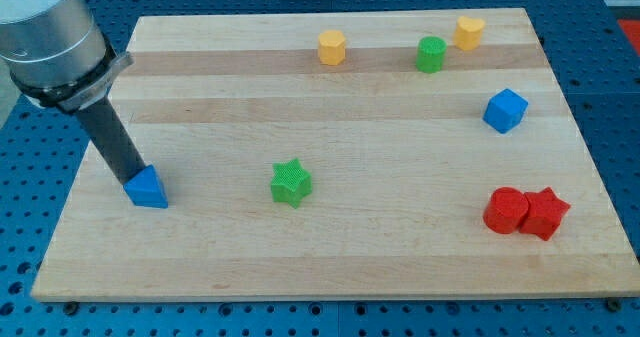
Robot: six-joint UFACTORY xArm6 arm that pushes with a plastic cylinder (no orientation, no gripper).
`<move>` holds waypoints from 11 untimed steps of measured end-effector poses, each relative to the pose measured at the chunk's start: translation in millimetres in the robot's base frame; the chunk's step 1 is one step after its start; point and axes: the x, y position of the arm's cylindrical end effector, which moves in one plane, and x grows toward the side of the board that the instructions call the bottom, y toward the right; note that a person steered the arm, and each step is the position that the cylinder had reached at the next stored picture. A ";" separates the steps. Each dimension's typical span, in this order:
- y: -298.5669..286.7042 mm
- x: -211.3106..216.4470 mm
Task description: Place the blue triangle at the center left side of the board
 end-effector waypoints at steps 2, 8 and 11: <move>-5.5 72.2; 20.1 -42.8; -13.8 -96.7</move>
